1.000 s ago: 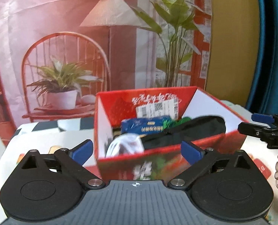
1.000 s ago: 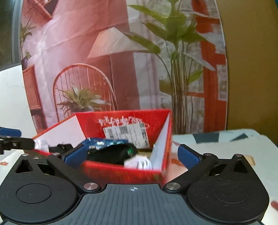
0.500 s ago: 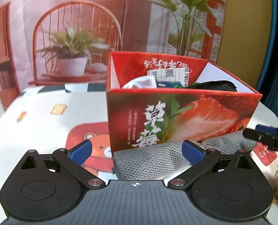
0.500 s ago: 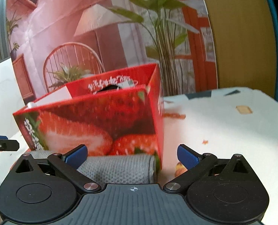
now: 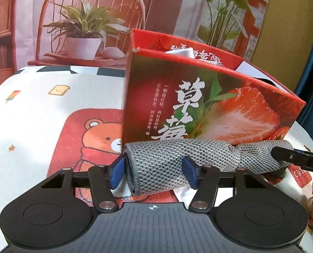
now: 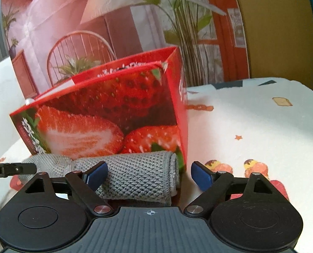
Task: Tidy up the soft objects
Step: 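Move both grippers to the rolled grey mesh cloth and close on it, then lift the grey mesh cloth with both grippers over the box, then lower the grey cloth into the box and open both grippers, then move both grippers to the white plastic cable bag and close on it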
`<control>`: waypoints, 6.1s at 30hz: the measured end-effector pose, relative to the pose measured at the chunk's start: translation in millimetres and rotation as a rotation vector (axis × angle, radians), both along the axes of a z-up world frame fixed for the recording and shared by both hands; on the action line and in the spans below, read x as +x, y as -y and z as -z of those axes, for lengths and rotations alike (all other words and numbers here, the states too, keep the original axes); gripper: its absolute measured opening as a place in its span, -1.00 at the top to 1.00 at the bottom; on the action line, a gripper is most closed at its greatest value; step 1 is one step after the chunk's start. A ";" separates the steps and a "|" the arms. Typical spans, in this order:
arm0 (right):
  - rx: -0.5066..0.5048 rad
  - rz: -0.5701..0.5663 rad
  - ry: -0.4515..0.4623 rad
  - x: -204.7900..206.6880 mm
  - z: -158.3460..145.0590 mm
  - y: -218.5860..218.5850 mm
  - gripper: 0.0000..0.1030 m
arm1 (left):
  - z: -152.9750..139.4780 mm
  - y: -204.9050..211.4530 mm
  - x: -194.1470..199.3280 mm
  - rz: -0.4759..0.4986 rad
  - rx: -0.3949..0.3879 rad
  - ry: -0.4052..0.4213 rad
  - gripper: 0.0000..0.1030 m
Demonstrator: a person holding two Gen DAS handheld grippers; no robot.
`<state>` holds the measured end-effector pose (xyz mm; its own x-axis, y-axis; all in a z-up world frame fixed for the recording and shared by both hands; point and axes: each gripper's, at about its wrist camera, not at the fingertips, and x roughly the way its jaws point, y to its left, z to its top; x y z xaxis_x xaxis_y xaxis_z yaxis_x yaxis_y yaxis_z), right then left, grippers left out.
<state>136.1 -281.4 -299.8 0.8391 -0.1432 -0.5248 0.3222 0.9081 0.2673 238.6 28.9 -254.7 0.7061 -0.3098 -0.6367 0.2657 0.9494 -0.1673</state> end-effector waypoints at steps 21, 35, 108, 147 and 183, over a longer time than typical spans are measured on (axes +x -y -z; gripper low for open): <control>0.028 -0.024 -0.070 13.8 4.9 2.9 -0.48 | 11.1 4.0 -7.4 -0.019 0.014 0.033 -0.09; 0.016 -0.059 -0.063 12.9 4.8 -2.3 -0.07 | 11.4 7.7 -8.3 -0.028 0.021 0.035 -0.03; -0.230 -0.087 -0.082 133.3 -101.6 28.2 0.31 | -81.8 67.4 93.9 0.068 0.102 0.107 0.50; -0.179 -0.105 0.052 -9.2 -95.4 -57.3 -0.99 | -57.2 26.3 -77.3 -0.019 0.118 0.107 -1.00; -0.231 -0.246 -0.322 39.4 -1.3 -112.2 -0.99 | -12.8 -6.1 -88.4 -0.192 0.126 0.029 -1.00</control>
<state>175.5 -169.1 -298.5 0.6622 -0.1045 -0.7420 0.1236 0.9919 -0.0294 150.2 35.0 -241.9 0.7631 -0.0875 -0.6403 0.0811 0.9959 -0.0394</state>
